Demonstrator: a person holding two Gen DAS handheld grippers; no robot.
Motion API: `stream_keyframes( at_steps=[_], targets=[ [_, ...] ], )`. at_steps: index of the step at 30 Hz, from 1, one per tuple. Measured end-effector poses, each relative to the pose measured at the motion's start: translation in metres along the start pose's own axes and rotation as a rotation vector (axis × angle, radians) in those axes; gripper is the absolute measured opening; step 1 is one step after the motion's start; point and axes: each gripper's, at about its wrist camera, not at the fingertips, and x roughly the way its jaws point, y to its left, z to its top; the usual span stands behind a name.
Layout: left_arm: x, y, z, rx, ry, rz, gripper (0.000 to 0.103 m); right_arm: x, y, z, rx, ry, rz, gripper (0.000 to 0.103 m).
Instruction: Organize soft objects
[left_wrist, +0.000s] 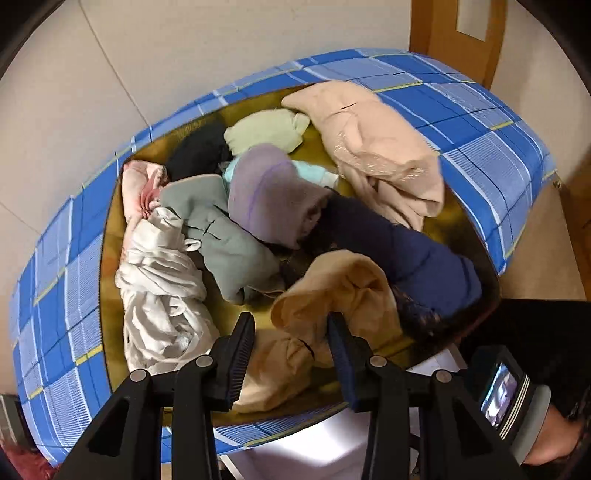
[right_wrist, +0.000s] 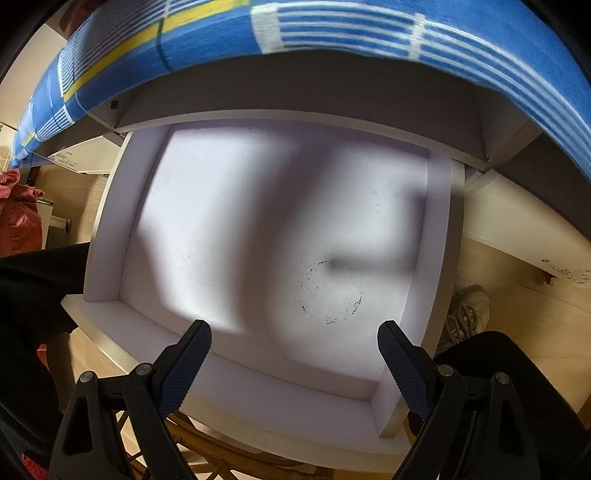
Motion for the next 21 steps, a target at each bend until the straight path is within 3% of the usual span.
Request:
stream_keyframes(
  at_steps=[8, 13, 17, 21],
  targets=[
    [-0.052, 0.016, -0.036, -0.189, -0.182, -0.062, 0.041, -0.004, -0.005, -0.001, 0.024, -0.014, -0.007, 0.092],
    [-0.08, 0.022, -0.087, -0.328, -0.316, -0.111, 0.042, -0.022, 0.0, -0.007, 0.003, -0.087, -0.036, 0.092],
    [-0.082, 0.019, -0.135, -0.409, -0.356, -0.12, 0.042, -0.05, 0.008, -0.016, -0.019, -0.201, -0.06, 0.096],
    [-0.069, 0.015, -0.184, -0.512, -0.322, -0.129, 0.043, -0.072, 0.02, -0.032, -0.029, -0.305, -0.081, 0.1]
  ],
)
